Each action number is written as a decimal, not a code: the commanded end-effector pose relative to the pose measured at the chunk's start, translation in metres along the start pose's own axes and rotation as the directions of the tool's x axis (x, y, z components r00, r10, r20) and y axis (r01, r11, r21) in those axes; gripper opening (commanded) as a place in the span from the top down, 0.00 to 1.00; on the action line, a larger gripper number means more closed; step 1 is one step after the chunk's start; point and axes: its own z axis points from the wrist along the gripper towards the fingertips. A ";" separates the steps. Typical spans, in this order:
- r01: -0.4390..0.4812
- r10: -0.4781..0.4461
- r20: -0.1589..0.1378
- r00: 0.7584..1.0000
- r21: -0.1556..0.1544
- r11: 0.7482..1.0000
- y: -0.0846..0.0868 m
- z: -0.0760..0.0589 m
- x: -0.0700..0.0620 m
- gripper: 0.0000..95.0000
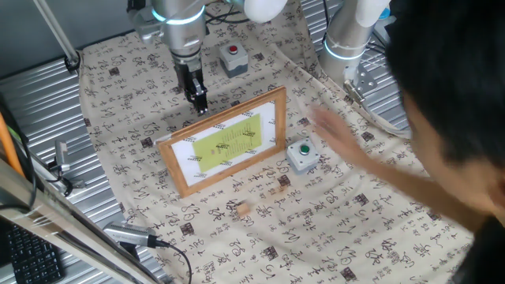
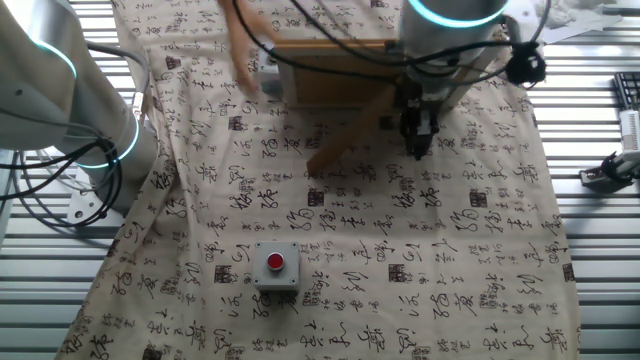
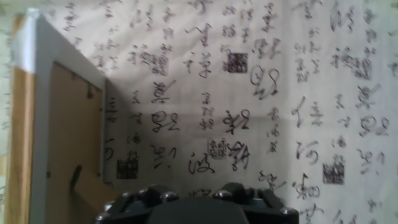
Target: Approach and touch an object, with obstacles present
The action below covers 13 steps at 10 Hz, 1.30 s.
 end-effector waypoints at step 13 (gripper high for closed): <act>0.004 -0.004 0.003 1.000 -0.001 1.000 0.001 0.001 -0.003 1.00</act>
